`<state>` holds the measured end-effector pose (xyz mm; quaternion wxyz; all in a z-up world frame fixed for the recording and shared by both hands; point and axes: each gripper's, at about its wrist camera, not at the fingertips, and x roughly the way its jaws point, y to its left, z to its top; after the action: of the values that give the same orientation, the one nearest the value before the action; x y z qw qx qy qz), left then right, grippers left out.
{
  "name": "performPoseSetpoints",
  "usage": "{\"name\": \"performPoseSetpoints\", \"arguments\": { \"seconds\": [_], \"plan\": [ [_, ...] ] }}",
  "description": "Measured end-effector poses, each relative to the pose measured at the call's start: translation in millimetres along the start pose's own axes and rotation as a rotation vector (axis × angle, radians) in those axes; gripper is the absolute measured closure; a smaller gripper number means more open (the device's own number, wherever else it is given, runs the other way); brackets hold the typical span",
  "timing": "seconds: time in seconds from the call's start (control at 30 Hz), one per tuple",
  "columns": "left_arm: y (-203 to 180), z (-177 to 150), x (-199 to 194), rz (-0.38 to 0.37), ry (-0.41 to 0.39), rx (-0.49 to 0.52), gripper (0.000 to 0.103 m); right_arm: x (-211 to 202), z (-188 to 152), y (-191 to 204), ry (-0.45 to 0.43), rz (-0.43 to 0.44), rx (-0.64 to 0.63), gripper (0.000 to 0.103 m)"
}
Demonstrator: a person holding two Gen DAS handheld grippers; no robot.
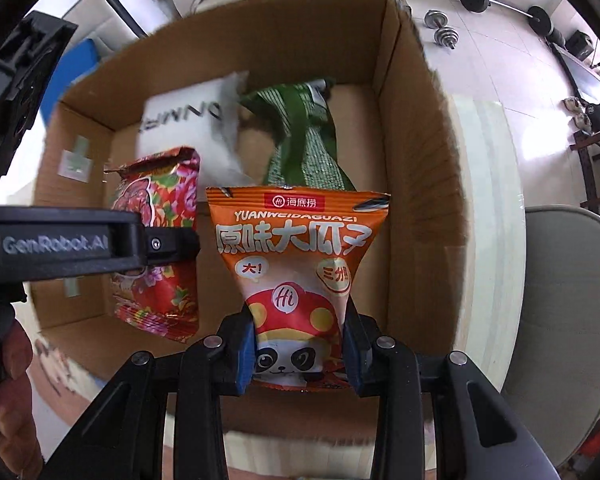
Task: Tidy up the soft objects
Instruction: 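Carry both snack bags into the box and release them beside the pouch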
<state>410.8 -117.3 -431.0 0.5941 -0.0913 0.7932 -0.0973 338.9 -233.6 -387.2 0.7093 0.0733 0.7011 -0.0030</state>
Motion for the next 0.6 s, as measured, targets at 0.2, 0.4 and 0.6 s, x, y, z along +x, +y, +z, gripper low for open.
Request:
{"name": "performPoseSetpoints", "arguments": {
  "seconds": [0.2,0.4,0.6],
  "plan": [
    [1,-3,15,-0.002,0.049,0.014,0.060,17,5,2,0.021,-0.001,0.009,0.065],
    [2,-8,4,-0.002,0.037,0.026,0.032,25,7,8,0.080,0.008,-0.011,0.038],
    [9,-36,-43,-0.007,-0.046,0.058,0.013,-2,0,18,0.041,-0.006,-0.030,0.017]
  ]
}}
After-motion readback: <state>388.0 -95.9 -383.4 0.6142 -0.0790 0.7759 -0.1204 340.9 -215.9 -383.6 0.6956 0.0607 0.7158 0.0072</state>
